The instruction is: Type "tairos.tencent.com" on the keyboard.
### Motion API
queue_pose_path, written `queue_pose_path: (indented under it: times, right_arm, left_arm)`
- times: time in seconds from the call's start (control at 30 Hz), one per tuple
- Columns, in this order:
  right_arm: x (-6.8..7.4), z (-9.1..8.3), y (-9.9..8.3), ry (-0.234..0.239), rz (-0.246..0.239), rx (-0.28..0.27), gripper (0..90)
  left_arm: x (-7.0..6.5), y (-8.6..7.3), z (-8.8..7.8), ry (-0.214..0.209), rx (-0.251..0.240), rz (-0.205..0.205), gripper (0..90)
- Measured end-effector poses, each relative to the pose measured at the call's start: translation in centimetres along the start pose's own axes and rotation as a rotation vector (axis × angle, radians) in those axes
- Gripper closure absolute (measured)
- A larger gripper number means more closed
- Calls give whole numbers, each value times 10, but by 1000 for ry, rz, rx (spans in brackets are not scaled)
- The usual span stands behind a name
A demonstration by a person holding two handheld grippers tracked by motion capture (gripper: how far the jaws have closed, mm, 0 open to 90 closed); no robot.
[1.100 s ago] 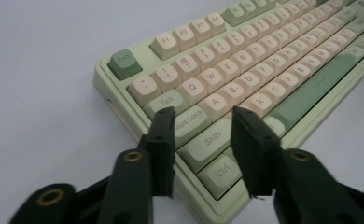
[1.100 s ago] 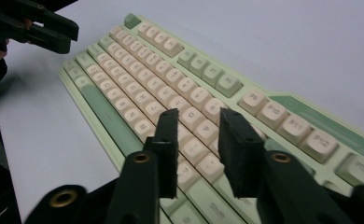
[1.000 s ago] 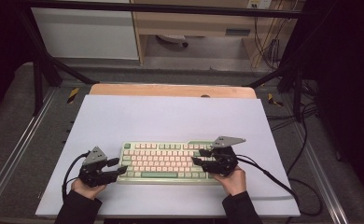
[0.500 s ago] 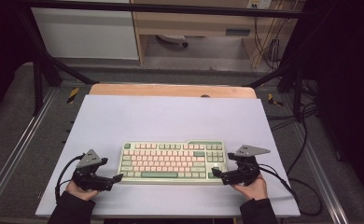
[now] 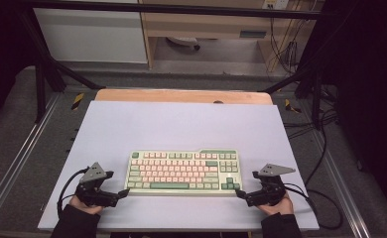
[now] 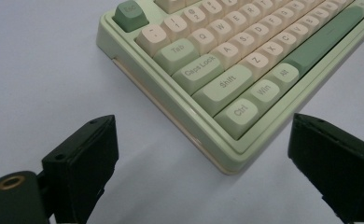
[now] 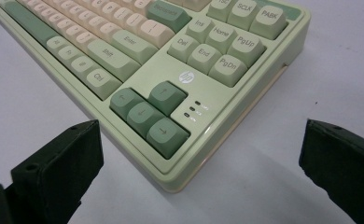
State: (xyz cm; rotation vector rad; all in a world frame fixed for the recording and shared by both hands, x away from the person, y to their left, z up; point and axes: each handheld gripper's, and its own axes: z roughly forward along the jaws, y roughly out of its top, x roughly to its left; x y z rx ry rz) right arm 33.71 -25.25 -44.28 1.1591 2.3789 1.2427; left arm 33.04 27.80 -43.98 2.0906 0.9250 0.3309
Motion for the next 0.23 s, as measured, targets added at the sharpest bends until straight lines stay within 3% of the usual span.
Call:
queue_pose_path:
  times: [0.23]
  right_arm:
    - [-2, -4, 1, 12, 13, -19, 2]
  left_arm:
    - [-2, -1, 3, -4, 17, 18, 84]
